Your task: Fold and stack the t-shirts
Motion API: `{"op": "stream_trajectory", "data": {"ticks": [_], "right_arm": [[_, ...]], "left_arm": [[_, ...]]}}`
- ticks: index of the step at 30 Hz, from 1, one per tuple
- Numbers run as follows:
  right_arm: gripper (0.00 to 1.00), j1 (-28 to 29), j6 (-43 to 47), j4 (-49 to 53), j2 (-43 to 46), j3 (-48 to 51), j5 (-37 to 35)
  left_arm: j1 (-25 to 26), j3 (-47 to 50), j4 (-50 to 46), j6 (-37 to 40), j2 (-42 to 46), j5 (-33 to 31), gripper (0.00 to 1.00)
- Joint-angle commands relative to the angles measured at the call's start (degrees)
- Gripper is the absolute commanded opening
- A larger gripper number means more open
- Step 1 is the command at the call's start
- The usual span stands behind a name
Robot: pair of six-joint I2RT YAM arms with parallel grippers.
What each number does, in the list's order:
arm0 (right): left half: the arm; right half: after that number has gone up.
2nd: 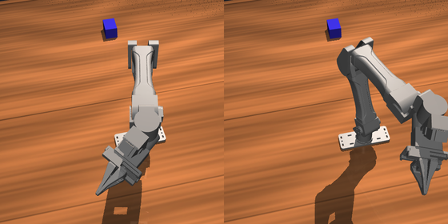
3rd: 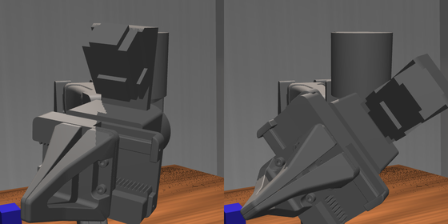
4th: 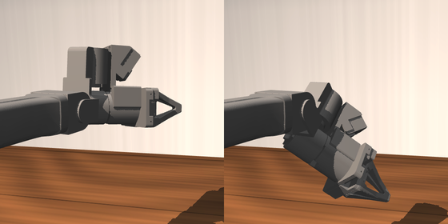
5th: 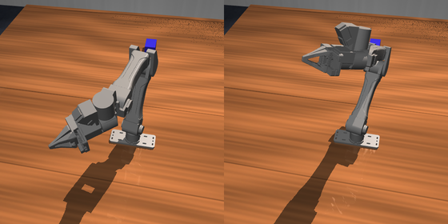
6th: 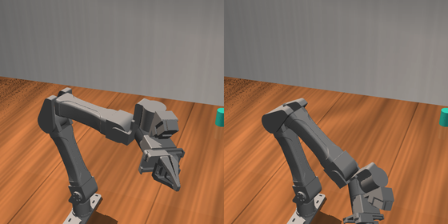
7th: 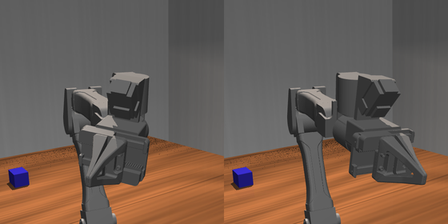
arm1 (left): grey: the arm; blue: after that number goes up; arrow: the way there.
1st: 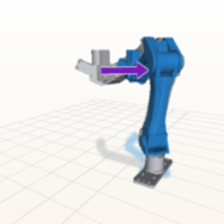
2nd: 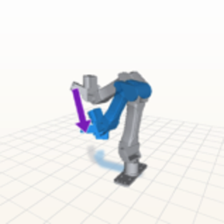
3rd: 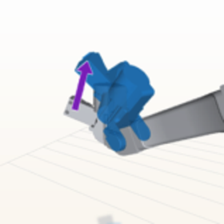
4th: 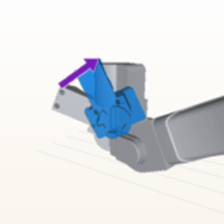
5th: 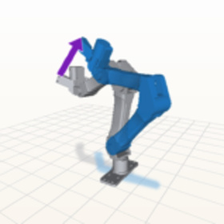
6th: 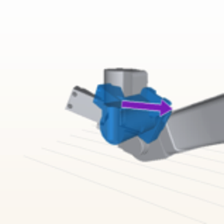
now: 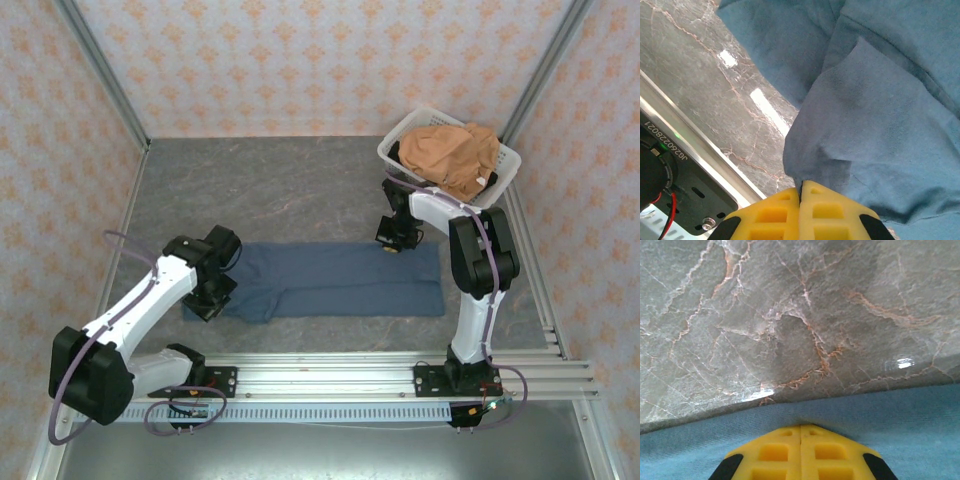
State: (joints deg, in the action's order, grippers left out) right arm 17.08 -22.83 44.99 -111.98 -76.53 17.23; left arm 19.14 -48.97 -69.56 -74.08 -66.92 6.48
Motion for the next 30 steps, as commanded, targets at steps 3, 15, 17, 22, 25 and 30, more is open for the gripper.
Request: {"op": "stream_trajectory", "data": {"ticks": [3,15,17,22,25,30], "right_arm": [[0.04,-0.50,0.67,2.13,-2.10,-0.03,-4.40],[0.04,-0.49,0.41,2.21,-2.41,0.31,-4.44],[0.04,-0.51,0.33,2.21,-2.37,0.57,-4.44],[0.04,-0.49,0.15,2.05,-2.26,0.93,-4.57],[0.04,-0.51,0.07,1.95,-2.17,1.10,-4.48],[0.04,-0.49,-0.10,1.82,-1.91,1.76,-4.49]], "left_arm": [[0.32,-6.82,-3.24,3.46,-2.28,-8.62,0.00],[-1.41,-13.53,3.44,17.18,-9.21,-21.18,0.00],[-2.20,-13.44,5.33,18.69,-9.56,-22.68,0.00],[-3.64,-10.58,9.89,20.26,-9.52,-25.80,0.00],[-4.17,-7.19,12.63,19.44,-9.35,-26.62,0.00],[-4.28,-1.89,15.70,16.57,-10.54,-25.73,0.00]]}}
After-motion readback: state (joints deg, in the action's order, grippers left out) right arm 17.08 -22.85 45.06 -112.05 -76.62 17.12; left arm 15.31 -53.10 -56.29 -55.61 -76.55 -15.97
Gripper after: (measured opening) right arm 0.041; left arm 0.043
